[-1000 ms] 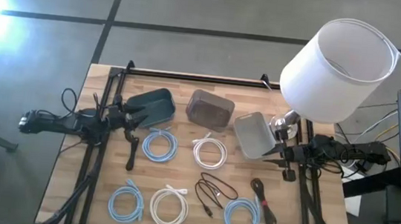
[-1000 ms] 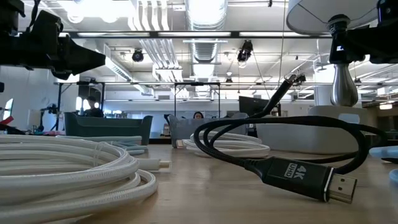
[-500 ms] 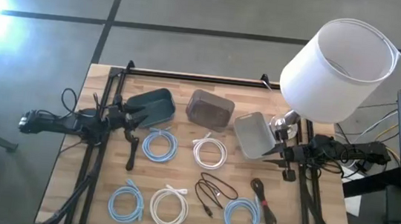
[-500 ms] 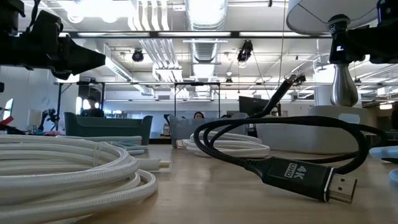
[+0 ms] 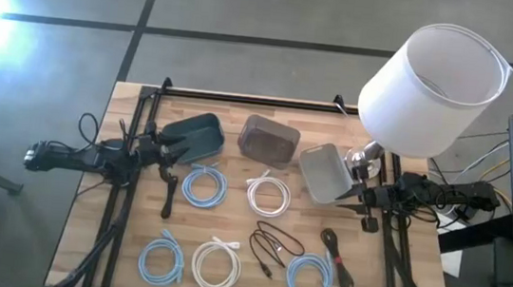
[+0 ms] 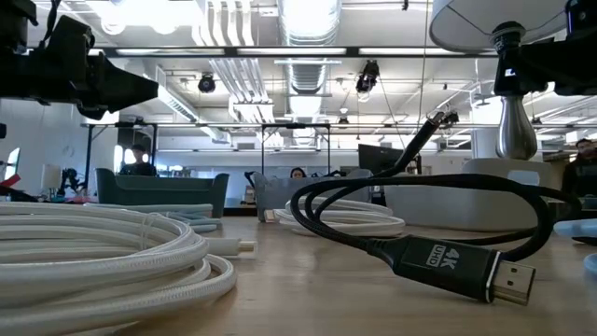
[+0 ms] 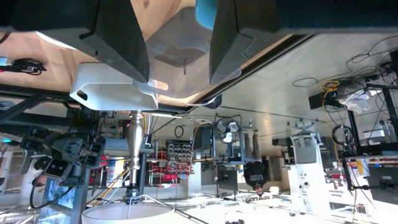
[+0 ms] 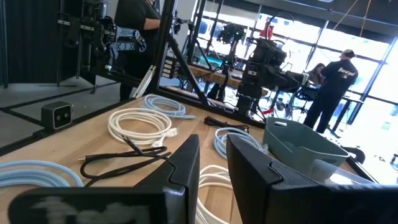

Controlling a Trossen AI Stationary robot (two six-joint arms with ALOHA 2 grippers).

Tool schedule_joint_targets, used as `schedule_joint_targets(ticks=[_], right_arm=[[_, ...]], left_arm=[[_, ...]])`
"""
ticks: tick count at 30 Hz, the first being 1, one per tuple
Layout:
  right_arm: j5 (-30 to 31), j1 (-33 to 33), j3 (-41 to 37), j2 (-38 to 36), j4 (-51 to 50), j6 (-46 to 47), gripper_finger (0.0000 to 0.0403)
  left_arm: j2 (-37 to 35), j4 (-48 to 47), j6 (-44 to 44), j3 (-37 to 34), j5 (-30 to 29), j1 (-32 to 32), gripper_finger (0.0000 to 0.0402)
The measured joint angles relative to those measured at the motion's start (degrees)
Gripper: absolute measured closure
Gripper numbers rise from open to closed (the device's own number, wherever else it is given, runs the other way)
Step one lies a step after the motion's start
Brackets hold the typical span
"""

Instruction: Pick & Place USB Port

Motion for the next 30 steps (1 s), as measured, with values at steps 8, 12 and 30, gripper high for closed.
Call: schedule_joint_targets(ticks=[8, 12, 30], right_arm=[[0.02, -0.01, 0.00, -0.02, 0.00, 0.00, 0.0314], [0.02, -0.02, 0.00, -0.01, 0.00, 0.00, 0.0317], [0.00, 0.01, 0.00, -0.02, 0.00, 0.00, 0.0327]], left_arm=[[0.01, 0.00, 0.01, 0.00, 0.00, 0.02, 0.0229], [0.01, 0.00, 0.00, 0.00, 0.00, 0.02, 0.0229], [0.00, 0.00, 0.00, 0.00, 0.00, 0.07, 0.0229]])
